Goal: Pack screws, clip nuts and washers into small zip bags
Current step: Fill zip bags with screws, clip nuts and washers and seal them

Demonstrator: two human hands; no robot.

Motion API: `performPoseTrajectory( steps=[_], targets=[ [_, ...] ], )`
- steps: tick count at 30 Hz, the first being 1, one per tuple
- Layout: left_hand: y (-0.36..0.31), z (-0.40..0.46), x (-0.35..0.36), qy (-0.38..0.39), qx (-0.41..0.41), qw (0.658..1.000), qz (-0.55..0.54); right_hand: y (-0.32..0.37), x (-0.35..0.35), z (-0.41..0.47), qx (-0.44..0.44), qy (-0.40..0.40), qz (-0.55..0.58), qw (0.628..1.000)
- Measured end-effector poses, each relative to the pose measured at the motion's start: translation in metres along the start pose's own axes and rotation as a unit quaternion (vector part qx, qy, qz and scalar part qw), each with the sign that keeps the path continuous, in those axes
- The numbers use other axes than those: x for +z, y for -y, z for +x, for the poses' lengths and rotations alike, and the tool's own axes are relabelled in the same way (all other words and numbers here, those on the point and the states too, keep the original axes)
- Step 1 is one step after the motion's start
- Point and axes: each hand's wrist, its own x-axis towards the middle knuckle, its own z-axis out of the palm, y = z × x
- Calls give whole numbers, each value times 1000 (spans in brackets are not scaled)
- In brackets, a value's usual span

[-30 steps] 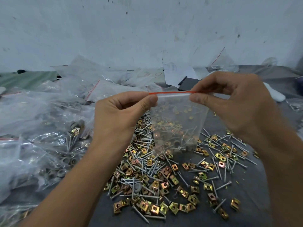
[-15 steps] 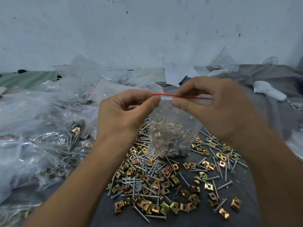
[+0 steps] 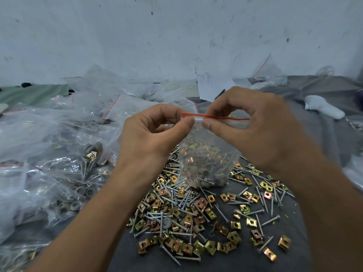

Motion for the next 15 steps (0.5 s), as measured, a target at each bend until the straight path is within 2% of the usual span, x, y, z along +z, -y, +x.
performPoseTrajectory(
  steps=[8, 15],
  targets=[
    [-2, 0, -1, 8, -2, 1000, 1, -2, -1, 0, -8, -8, 6, 1000],
    [-2, -2, 0, -1, -2, 1000, -13, -13, -10, -3, 48, 12, 45, 998]
  ],
)
